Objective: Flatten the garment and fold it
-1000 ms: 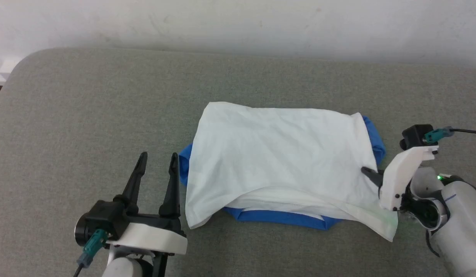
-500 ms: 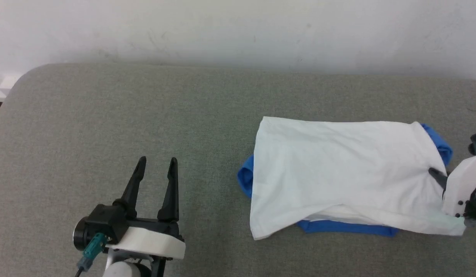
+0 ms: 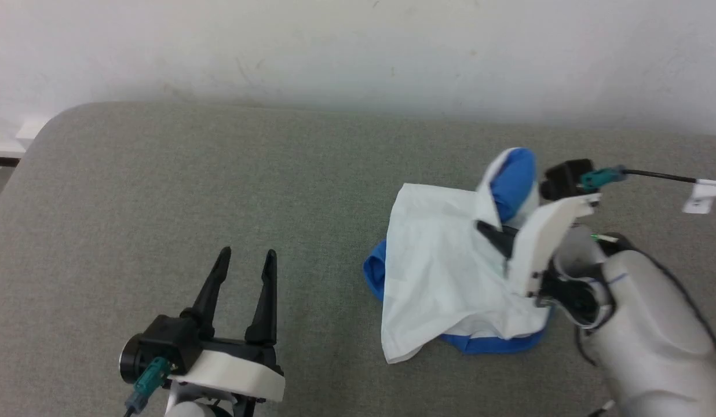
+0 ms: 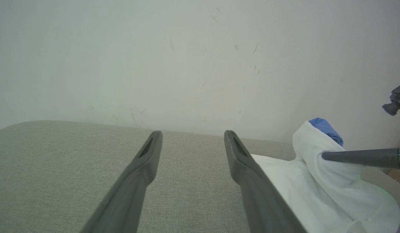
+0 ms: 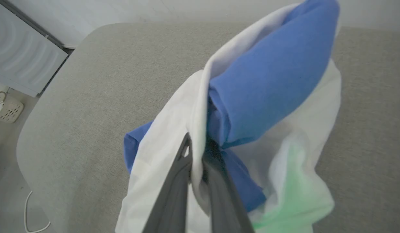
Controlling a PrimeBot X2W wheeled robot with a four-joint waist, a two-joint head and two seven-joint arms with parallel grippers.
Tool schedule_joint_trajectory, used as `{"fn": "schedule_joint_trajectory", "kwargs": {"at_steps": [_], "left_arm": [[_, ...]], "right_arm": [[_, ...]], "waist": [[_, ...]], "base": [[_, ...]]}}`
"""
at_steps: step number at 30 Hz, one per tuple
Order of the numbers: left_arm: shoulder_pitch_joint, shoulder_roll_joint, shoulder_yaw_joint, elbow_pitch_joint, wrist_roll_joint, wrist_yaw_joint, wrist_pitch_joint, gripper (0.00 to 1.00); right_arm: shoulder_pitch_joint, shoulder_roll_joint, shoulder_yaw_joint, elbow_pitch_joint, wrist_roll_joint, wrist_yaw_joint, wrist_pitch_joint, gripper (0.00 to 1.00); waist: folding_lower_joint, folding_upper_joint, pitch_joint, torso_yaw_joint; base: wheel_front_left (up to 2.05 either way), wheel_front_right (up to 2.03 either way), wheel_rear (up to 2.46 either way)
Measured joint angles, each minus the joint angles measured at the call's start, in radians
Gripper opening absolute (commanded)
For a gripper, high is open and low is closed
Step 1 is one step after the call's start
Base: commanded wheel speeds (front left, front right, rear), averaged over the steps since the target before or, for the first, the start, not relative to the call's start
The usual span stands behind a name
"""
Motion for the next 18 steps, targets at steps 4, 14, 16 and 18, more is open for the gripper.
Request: {"fn": "schedule_joint_trajectory", "kwargs": {"at_steps": [4,14,16,18], "left_arm": [[-0.011,-0.005,-0.010,0.004,0.000,-0.001,0.000,1.00],[-0.037,-0.014,-0.018,0.021,0.000,-0.002,0.000,1.00],[-0.037,-0.014,-0.014,0.023,0.000,-0.002,0.000,1.00],[-0.037,-0.015,-0.010,0.024,0.000,-0.002,0.000,1.00]], "right_arm": [[-0.036,0.105,0.007,0.079,0.008,0.000,-0.044,0.00],[-0.084,0.153,0.150,0.200,0.104,0.000,-0.192,1.00],[-0.092,0.154,0.198,0.180,0.119,0.000,-0.229,1.00],[-0.102,0.155,0.243,0.143,0.131,0.000,-0.268,1.00]], "waist": [[0.0000,0.0000,0.017,0.014],[0.0002,0.0000,0.056,0.039],[0.0002,0.0000,0.057,0.036],[0.0002,0.0000,0.055,0.030]], "base": [[0.00,0.00,0.00],[0.00,0.00,0.00],[0.00,0.00,0.00],[0.00,0.00,0.00]]}}
